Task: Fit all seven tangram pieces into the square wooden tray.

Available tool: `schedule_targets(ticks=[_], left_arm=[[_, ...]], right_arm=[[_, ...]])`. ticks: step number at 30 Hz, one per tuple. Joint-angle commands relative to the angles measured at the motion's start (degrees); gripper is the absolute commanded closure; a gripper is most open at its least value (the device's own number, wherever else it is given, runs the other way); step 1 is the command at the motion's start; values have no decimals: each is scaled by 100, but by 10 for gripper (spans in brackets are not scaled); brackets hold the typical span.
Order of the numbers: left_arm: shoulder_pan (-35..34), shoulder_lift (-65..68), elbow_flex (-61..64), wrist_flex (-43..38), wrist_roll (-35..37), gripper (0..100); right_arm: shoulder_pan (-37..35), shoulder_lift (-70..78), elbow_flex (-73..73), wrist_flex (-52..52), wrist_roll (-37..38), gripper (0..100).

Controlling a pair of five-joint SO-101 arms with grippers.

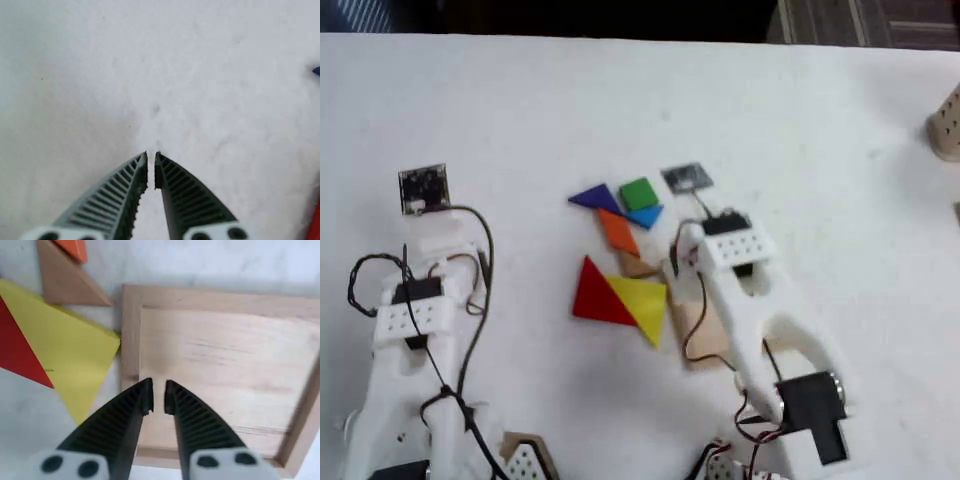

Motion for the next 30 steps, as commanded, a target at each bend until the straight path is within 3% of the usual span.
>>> schedule_targets(ticks=[1,5,13,17,22,27,30], left_arm=[[-31,-4,-246,9,-62,946],[-31,-4,-246,9,-62,946],[-31,-4,-246,9,-62,946],[-31,-4,-246,9,-62,946],[-22,-4,-246,9,-62,946],[-22,-4,-246,9,-62,946],[-22,-4,-246,9,-62,946]], right_arm=[[-365,-338,413,-233,88,831],[-743,-391,527,-233,88,769],[-831,-338,527,-136,88,848],[-813,-136,642,-558,88,886],[-787,268,440,-708,88,988],[-725,523,-35,-760,18,981],[-725,857,-475,-840,-563,981]])
